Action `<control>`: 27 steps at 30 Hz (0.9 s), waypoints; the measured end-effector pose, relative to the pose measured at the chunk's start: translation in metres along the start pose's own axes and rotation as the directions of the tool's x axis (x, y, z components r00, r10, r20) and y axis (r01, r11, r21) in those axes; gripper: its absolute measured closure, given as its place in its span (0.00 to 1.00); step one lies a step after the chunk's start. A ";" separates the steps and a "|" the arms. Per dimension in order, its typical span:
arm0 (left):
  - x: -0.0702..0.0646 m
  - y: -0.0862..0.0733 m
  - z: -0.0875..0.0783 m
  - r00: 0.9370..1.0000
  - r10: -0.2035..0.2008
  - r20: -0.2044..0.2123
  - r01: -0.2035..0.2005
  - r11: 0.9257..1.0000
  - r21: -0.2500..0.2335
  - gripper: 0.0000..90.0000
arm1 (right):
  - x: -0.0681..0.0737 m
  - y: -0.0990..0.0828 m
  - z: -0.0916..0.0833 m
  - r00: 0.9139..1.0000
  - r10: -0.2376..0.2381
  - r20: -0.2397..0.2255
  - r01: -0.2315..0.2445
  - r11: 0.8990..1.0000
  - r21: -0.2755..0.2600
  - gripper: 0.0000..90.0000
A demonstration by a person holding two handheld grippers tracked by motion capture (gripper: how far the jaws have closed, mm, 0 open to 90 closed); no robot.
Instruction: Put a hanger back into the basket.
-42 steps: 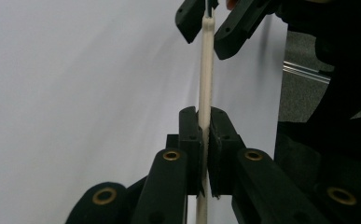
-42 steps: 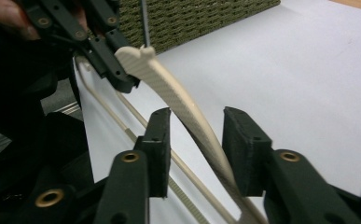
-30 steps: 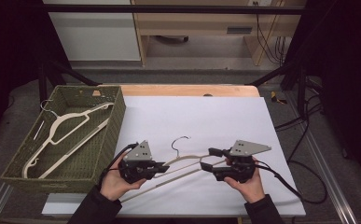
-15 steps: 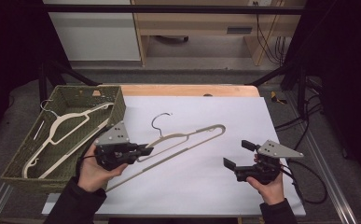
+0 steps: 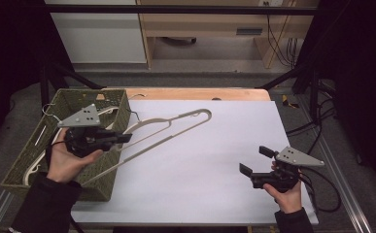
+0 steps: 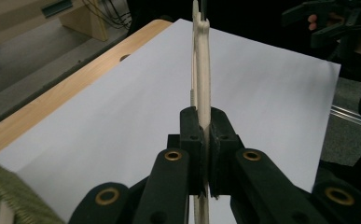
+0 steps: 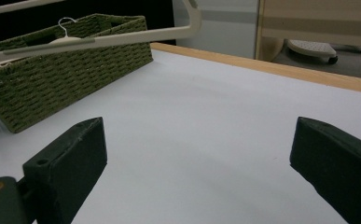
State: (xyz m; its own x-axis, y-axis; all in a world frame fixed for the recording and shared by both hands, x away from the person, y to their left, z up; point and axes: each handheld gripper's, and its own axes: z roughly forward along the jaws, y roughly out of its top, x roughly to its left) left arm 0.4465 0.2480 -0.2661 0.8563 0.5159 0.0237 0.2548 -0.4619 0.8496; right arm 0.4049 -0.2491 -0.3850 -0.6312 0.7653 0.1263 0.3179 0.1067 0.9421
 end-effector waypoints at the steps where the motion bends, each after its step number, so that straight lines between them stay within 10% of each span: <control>1: 0.004 0.000 -0.003 1.000 -0.002 -0.011 0.002 1.000 0.003 0.96 | 0.000 0.000 0.000 1.000 -0.002 0.003 0.002 1.000 0.001 0.05; 16: 0.054 -0.019 -0.049 0.992 -0.024 -0.126 0.027 0.999 0.018 0.96 | -0.001 -0.001 0.001 1.000 0.002 0.003 -0.002 1.000 0.005 0.04; 27: 0.092 -0.054 -0.073 0.974 -0.108 -0.199 0.112 0.994 0.005 0.96 | -0.001 -0.002 0.002 1.000 -0.001 0.008 0.001 1.000 0.014 0.03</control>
State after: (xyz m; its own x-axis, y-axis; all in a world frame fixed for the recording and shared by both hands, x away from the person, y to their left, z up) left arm 0.4785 0.3729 -0.2714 0.7170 0.6962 0.0358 0.3510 -0.4049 0.8443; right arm 0.4069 -0.2489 -0.3873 -0.6258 0.7703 0.1225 0.3270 0.1165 0.9378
